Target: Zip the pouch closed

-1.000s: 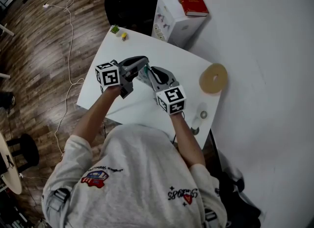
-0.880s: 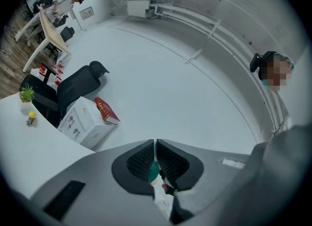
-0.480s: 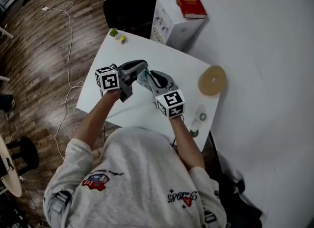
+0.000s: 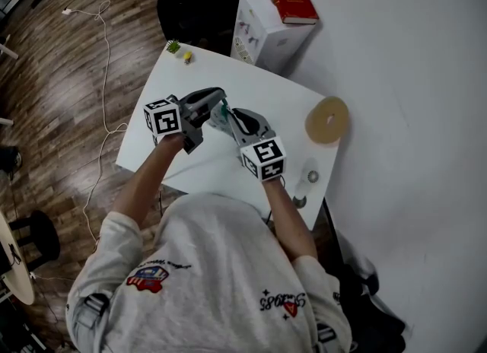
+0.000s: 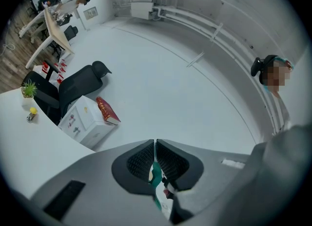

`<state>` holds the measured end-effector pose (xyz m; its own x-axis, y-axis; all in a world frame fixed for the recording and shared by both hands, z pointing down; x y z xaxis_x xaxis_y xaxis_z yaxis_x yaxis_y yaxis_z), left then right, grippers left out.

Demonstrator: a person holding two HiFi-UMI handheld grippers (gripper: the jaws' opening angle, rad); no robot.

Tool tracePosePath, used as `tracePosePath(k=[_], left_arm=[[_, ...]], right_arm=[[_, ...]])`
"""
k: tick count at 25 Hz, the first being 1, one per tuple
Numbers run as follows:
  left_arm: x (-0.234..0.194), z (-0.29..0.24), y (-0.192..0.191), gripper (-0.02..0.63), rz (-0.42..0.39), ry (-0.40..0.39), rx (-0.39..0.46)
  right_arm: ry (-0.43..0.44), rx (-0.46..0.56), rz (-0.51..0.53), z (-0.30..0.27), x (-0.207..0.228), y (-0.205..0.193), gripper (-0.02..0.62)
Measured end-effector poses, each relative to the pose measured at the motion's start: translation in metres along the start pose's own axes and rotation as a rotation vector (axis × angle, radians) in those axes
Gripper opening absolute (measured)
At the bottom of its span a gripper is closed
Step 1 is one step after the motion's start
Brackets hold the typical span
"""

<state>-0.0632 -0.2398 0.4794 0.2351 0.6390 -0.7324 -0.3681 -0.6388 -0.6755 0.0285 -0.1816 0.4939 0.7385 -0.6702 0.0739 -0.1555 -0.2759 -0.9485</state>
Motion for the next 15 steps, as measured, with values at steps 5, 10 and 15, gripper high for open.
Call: tracePosePath(k=[5, 10, 15], left_arm=[[-0.002, 0.001, 0.004, 0.018, -0.008, 0.013, -0.007], [-0.004, 0.002, 0.004, 0.018, 0.000, 0.019, 0.011], [-0.007, 0.006, 0.005, 0.018, -0.004, 0.031, 0.027]], right_arm=[[0.011, -0.005, 0.003, 0.000, 0.002, -0.003, 0.040], [0.018, -0.011, 0.003, 0.002, 0.002, -0.011, 0.041], [0.022, -0.016, -0.001, 0.009, 0.003, -0.020, 0.040]])
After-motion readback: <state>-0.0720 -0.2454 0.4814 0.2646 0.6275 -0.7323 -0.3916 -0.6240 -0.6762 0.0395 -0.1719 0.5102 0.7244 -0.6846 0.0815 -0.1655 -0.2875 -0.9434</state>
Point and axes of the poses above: the fingertips, and each gripper's own axes: z backward along the fingers, x to its right, y out of its top, the point moved 4 cm from there along z, backward along the fingers, and after that the axes turned 1 degree about z, right-handed, at the moved point
